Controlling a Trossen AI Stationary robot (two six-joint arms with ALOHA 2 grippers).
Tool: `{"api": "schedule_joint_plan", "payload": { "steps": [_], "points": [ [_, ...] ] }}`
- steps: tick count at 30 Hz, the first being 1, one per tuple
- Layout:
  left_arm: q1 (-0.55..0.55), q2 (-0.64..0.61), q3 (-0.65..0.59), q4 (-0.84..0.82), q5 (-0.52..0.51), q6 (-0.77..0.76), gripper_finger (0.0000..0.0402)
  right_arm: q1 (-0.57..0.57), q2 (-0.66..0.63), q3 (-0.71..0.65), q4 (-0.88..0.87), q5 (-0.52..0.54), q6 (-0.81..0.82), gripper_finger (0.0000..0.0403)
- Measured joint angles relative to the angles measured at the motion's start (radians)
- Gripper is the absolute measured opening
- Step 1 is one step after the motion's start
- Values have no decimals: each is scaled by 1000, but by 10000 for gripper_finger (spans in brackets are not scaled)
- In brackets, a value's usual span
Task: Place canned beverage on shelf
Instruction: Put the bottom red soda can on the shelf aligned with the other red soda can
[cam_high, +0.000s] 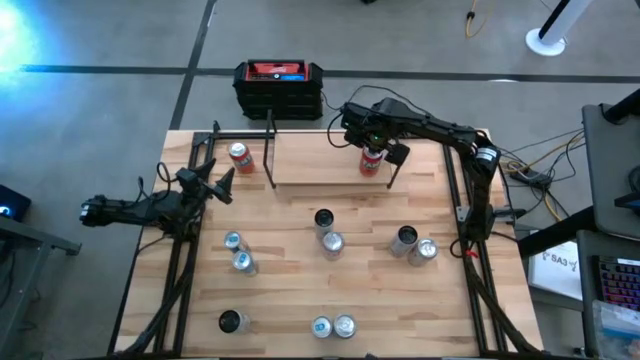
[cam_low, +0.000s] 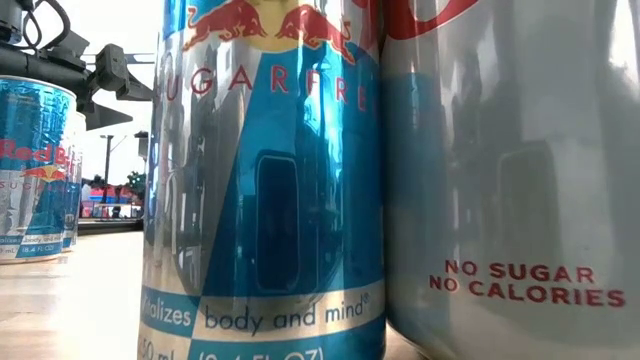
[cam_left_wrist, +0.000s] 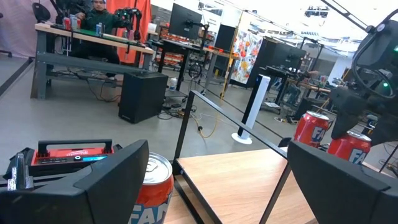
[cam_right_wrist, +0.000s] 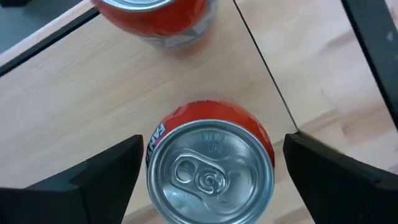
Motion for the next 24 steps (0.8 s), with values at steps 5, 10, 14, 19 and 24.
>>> {"api": "schedule_joint_plan", "payload": {
  "steps": [5, 10, 14, 19, 24],
  "points": [
    [0, 0, 0, 0, 0, 0, 368, 0, 0, 14, 6, 7, -133, 371],
    [0, 0, 0, 0, 0, 0, 368, 0, 0, 30, 22, 7, -291, 371],
    [0, 0, 0, 0, 0, 0, 368, 0, -2, 30, 27, 6, -384, 371],
    [0, 0, 0, 0, 0, 0, 368, 3, -2, 28, 27, 4, -492, 370],
    [0, 0, 0, 0, 0, 0, 368, 10, -2, 27, 20, -3, -514, 370]
  ]
}}
